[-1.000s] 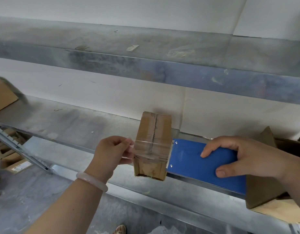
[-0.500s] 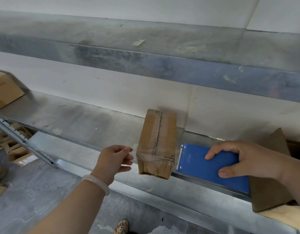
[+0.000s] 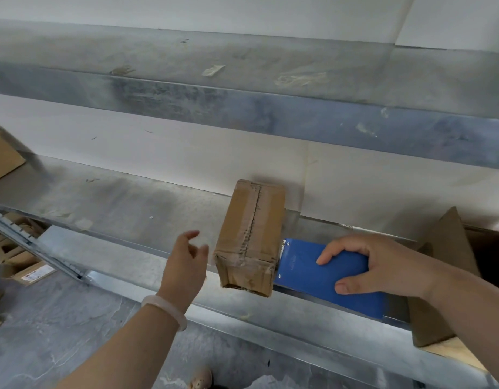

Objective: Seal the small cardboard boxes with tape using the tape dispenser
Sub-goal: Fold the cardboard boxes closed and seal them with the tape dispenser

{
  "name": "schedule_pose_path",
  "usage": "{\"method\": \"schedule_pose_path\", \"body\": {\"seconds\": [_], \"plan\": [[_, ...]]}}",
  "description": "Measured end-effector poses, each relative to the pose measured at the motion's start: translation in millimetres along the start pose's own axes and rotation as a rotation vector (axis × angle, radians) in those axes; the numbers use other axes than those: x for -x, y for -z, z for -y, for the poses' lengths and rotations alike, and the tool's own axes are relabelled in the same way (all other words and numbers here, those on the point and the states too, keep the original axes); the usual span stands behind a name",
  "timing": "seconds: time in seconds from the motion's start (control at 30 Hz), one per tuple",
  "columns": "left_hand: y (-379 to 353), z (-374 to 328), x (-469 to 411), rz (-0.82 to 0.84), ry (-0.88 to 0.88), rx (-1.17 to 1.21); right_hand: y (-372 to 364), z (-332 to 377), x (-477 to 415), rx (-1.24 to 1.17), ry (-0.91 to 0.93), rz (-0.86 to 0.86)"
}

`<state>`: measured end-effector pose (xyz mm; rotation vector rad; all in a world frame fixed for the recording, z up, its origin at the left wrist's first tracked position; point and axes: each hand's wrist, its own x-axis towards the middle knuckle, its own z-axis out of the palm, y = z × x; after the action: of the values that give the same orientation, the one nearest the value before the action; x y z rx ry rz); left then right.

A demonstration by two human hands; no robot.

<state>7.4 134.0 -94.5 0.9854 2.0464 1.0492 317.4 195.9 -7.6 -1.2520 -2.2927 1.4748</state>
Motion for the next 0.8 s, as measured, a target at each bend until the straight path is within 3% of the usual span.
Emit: {"method": "schedule_pose_path", "body": {"seconds": [0.07,0.1,0.17,0.2,0.3,0.47,0.8], "plan": [[3,-15,2,-0.173,-0.392,-0.099,-4,2,-1,0.002,0.009,-0.009],[1,-25,3,-0.163,-0.602,-0.173,-6,3,-2,0.002,0.011,-0.011],[-12,-41,1,0.005,-0.890,-0.455,-8,4,-3,-0.008,0.006,-0.009],[-20,-45,-2,0.109,-0.942,-0.637,-9,4,-4,-0.014,0.007,-0.009],[-34,-48,-10,0.270,-0.857,-0.992,-11,4,-3,-0.027,0.014,-0.029],[-36,-45,-16,0.312,-0.851,-1.028,-5,0,11,-0.143,-0.018,-0.037],[-38,-47,-17,0.330,-0.857,-1.030,14,4,30,-0.087,-0.115,0.034]]}}
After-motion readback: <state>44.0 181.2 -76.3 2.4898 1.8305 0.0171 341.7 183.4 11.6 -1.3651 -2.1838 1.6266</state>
